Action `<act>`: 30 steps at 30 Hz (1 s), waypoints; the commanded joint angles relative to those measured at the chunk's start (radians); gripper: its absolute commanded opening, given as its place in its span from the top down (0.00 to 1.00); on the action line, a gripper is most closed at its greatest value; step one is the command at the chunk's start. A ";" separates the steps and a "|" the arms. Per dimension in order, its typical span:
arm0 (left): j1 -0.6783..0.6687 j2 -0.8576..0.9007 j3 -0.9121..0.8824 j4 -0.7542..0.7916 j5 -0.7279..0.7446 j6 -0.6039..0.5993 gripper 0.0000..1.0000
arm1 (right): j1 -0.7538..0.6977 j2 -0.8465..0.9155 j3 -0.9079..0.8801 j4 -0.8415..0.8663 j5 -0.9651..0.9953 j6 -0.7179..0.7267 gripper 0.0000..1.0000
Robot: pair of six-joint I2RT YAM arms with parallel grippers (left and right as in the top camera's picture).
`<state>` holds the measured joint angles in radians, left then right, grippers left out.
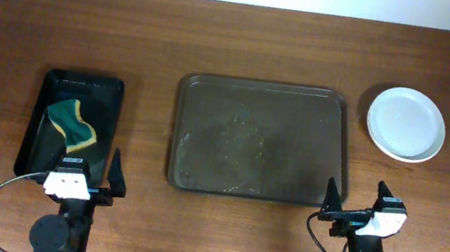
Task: Clean dirty plates on tray and stack at the side
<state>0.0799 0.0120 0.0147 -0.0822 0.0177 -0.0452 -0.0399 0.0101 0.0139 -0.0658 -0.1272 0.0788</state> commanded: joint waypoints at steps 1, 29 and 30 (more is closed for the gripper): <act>0.003 -0.007 -0.006 -0.002 -0.007 0.016 0.01 | -0.006 -0.006 -0.008 -0.002 0.008 0.003 0.02; 0.003 -0.007 -0.006 -0.002 -0.007 0.016 0.01 | -0.006 -0.006 -0.008 -0.005 0.027 -0.124 0.02; 0.003 -0.007 -0.006 -0.002 -0.007 0.016 0.01 | -0.006 -0.006 -0.008 -0.005 0.027 -0.124 0.02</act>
<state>0.0799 0.0120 0.0147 -0.0822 0.0177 -0.0456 -0.0399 0.0101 0.0139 -0.0669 -0.1085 -0.0387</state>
